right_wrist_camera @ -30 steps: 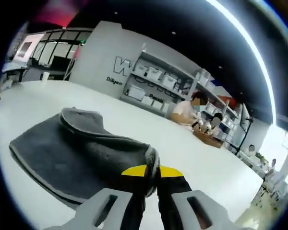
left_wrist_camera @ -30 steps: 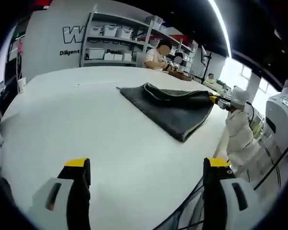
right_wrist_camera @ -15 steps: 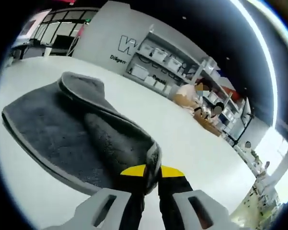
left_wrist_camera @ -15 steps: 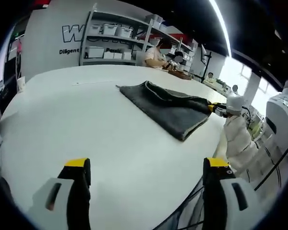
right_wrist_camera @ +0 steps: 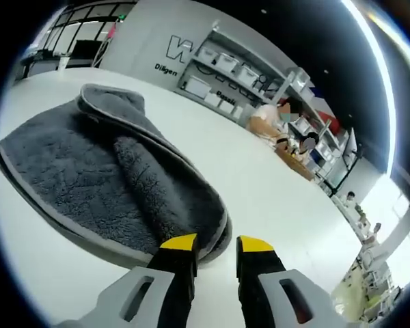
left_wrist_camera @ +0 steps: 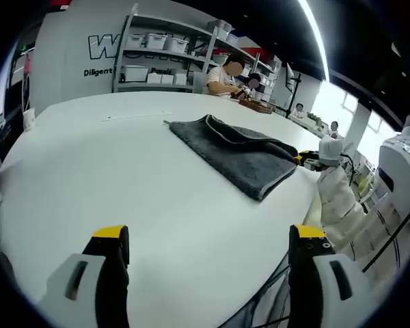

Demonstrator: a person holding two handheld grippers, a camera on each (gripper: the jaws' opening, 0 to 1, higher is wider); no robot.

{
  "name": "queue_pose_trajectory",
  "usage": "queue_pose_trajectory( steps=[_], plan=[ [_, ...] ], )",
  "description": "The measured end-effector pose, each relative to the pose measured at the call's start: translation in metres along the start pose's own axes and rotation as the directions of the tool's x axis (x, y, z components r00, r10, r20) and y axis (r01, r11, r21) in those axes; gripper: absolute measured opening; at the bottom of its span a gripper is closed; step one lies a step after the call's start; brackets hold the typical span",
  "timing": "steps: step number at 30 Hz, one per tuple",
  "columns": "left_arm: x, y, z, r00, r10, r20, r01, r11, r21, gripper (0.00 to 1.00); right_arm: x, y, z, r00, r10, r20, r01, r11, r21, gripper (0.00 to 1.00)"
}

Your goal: Open the folded towel by lifting each exposed corner and separating the folded layers until the towel lies flat within the target outline without major curled edges

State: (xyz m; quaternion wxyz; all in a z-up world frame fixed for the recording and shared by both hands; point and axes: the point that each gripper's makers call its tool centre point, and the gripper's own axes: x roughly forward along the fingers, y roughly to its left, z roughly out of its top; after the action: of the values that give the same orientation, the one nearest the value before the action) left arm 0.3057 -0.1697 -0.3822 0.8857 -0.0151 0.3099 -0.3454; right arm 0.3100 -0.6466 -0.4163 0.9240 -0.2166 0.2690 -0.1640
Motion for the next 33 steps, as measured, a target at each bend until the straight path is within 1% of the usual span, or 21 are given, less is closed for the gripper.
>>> queue_pose_trajectory(
  steps=[5,8,9,12,14,18,22,23,24,26,29,32,33],
  plan=[
    [0.003,-0.002,0.001,1.0,-0.008,-0.004,0.008,1.0,0.004,0.95,-0.007,-0.013,-0.002,0.999,-0.044,-0.011,0.044,0.999,0.032,0.37],
    [0.004,-0.004,0.001,1.0,-0.012,-0.007,0.012,1.0,0.009,0.95,-0.014,-0.02,-0.005,0.997,-0.064,-0.033,0.065,0.996,0.057,0.51],
    [0.005,-0.004,0.002,1.0,-0.013,-0.008,0.014,1.0,0.01,0.95,-0.015,-0.021,-0.006,0.997,-0.065,-0.041,0.068,0.996,0.062,0.57],
    [0.006,-0.005,0.002,1.0,-0.019,-0.006,0.019,1.0,0.018,0.97,-0.025,-0.028,0.0,0.998,-0.05,-0.026,0.053,0.992,0.113,0.7],
    [0.009,-0.006,0.003,1.0,-0.027,-0.014,0.028,0.999,0.027,0.97,-0.031,-0.028,0.005,0.999,-0.03,-0.019,0.033,0.991,0.13,0.76],
    [0.014,-0.008,0.007,0.999,-0.038,-0.007,0.038,0.999,0.027,0.97,-0.04,-0.03,0.012,1.0,-0.01,-0.015,0.012,0.991,0.13,0.89],
    [0.017,-0.01,0.01,0.999,-0.047,-0.004,0.047,0.998,0.029,0.96,-0.046,-0.029,0.018,1.0,0.016,0.004,-0.017,0.991,0.129,0.94],
    [0.023,-0.012,0.013,0.998,-0.056,-0.003,0.056,0.998,0.026,0.96,-0.051,-0.023,0.021,0.998,0.064,0.014,-0.065,0.988,0.139,0.97],
    [0.025,-0.013,0.013,0.998,-0.06,-0.007,0.06,0.998,0.028,0.96,-0.051,-0.021,0.022,0.997,0.076,0.015,-0.077,0.987,0.141,0.99],
    [0.032,-0.016,0.017,0.997,-0.072,-0.01,0.072,0.997,0.036,0.96,-0.057,-0.007,0.027,0.988,0.149,0.028,-0.151,0.982,0.113,0.99],
    [0.04,-0.022,0.024,0.995,-0.097,-0.001,0.097,0.995,0.038,0.95,-0.062,0.005,0.032,0.976,0.213,0.051,-0.217,0.972,0.094,0.99],
    [0.044,-0.024,0.028,0.994,-0.106,0.007,0.106,0.994,0.031,0.92,-0.066,0.009,0.032,0.972,0.23,0.053,-0.234,0.969,0.084,0.99],
    [0.052,-0.025,0.033,0.993,-0.115,0.014,0.115,0.993,0.025,0.92,-0.068,0.011,0.031,0.971,0.235,0.051,-0.239,0.968,0.081,0.99]
  ],
)
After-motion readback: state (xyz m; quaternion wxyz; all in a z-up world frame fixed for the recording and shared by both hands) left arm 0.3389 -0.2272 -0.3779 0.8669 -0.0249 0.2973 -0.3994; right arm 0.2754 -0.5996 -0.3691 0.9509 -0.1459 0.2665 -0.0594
